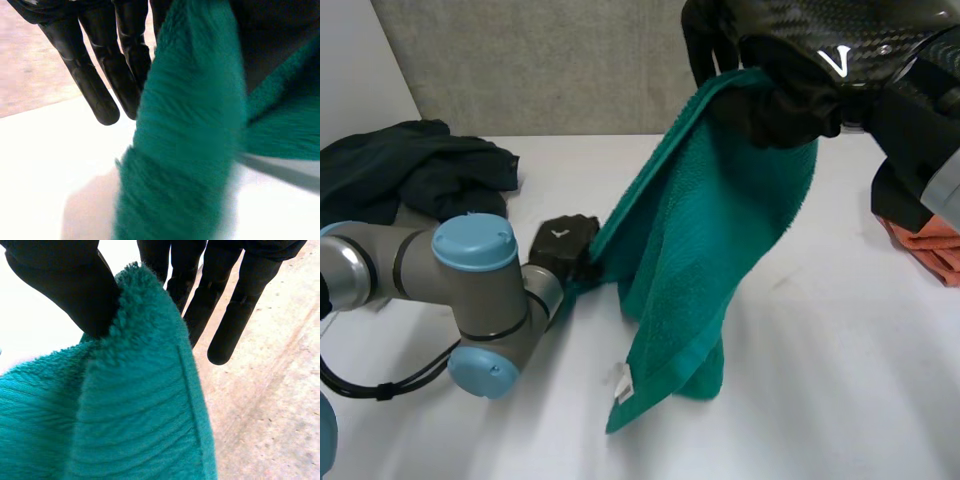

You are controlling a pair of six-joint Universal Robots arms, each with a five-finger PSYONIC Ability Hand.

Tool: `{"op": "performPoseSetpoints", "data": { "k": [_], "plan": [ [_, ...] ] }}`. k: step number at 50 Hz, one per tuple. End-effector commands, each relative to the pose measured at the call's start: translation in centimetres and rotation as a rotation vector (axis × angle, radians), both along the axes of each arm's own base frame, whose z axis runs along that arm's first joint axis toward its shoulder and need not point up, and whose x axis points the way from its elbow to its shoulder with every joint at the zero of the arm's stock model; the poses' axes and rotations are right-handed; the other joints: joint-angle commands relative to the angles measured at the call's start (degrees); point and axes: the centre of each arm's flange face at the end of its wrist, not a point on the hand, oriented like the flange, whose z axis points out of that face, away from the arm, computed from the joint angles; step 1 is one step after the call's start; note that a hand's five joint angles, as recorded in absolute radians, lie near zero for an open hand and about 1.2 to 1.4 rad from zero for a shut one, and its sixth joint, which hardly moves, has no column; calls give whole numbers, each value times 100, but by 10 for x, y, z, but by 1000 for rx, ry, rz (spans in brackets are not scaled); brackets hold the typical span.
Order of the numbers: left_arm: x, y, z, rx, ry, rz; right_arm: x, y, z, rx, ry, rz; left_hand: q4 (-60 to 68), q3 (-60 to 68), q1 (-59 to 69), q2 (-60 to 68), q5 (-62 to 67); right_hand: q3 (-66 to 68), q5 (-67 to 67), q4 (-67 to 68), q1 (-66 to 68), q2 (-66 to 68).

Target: Fold the laundry.

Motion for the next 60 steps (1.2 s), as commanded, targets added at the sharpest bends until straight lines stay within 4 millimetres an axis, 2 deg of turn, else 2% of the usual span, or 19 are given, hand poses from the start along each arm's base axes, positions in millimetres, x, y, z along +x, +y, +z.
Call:
{"op": "performPoseSetpoints", "data": {
  "k": [1,6,11,15,18,22,26,27,31,32,35,36,37,41,44,49,51,54,60],
  "plan": [
    [44,-14,51,-93,-18,144,-18,-33,-8,-35,63,-158,1408,1459,1296,1391,1510,1192,1338,1141,1608,1253],
    [69,8,86,-142,-116,66,-44,-81,-30,-43,192,-325,1408,1459,1296,1391,1510,1192,1338,1141,1608,1253],
    [83,22,106,-197,-237,-43,-44,-108,-64,25,306,-349,1408,1459,1296,1391,1510,1192,1338,1141,1608,1253],
    [111,8,110,-212,-367,-2,-43,-120,-91,92,381,-347,1408,1459,1296,1391,1510,1192,1338,1141,1608,1253],
    [117,1,109,-221,-423,8,-42,-130,-109,127,443,-347,1408,1459,1296,1391,1510,1192,1338,1141,1608,1253],
    [115,-13,90,-228,-519,-32,-37,-148,-133,155,507,-355,1076,1127,964,1059,1178,1192,1338,1141,1608,1253],
    [107,-45,75,-269,-605,-55,-31,-178,-150,164,541,-393,772,822,659,754,874,1192,1338,1141,1608,1253],
    [97,-62,74,-315,-626,-69,-29,-186,-154,165,545,-408,821,872,709,804,923,1192,1338,1141,1608,1253],
    [73,-95,91,-460,-602,-67,-23,-226,-146,74,500,-498,939,990,827,922,1041,1192,1338,1141,1608,1253],
    [68,-106,100,-512,-587,-50,-19,-242,-136,5,452,-535,1040,1090,927,1022,1141,1192,1338,1141,1608,1253],
    [57,-135,138,-712,-509,32,-11,-261,-110,-145,348,-597,1377,1427,1264,1360,1479,1192,1338,1141,1608,1253],
    [55,-139,150,-766,-475,54,-6,-268,-87,-257,266,-635,1377,1427,1264,1360,1479,1192,1338,1141,1608,1253],
    [52,-146,176,-872,-388,103,-5,-271,-75,-311,225,-648,1408,1459,1296,1391,1510,1192,1338,1141,1608,1253],
    [57,-148,218,-1023,-179,213,6,-267,-37,-488,60,-665,1408,1459,1296,1391,1510,1192,1338,1141,1608,1253],
    [62,-140,236,-1046,-96,255,12,-248,-13,-531,-13,-634,1408,1459,1296,1391,1510,1192,1338,1141,1608,1253],
    [75,-107,242,-997,-73,255,9,-221,-12,-492,-10,-596,1408,1459,1296,1391,1510,1192,1338,1141,1608,1253],
    [80,-99,237,-971,-81,254,4,-211,-23,-459,25,-576,1408,1459,1296,1391,1510,1192,1338,1141,1608,1253],
    [76,-83,208,-888,-113,191,1,-202,-43,-402,85,-548,1408,1459,1296,1391,1510,1192,1338,1141,1608,1253],
    [75,-52,123,-648,-202,59,-8,-176,-133,-110,320,-467,1344,1394,1231,1327,1446,1192,1338,1141,1608,1253]
  ]
}}
